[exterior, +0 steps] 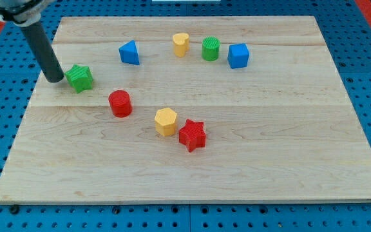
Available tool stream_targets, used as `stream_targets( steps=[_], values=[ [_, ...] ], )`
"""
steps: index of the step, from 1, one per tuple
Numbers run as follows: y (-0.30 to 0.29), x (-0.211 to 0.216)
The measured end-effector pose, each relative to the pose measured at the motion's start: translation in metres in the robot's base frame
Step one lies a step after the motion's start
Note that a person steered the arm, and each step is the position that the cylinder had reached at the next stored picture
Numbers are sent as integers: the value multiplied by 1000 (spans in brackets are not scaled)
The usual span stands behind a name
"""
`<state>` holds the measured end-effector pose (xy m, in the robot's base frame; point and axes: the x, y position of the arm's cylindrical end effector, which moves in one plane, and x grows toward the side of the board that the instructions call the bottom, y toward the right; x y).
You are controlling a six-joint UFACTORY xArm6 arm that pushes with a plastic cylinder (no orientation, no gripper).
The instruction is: Push the yellow hexagon to the bottom side of the red circle
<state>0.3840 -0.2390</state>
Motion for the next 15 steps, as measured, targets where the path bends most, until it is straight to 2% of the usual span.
stream_targets(
  steps=[2,3,4,5,6,7,8,9,11,12,15],
  values=[
    [53,0],
    [33,49],
    [71,134],
    [141,193],
    [226,204],
    [273,204],
    [296,204],
    [365,216],
    [528,208],
    [553,203],
    [557,203]
  ],
)
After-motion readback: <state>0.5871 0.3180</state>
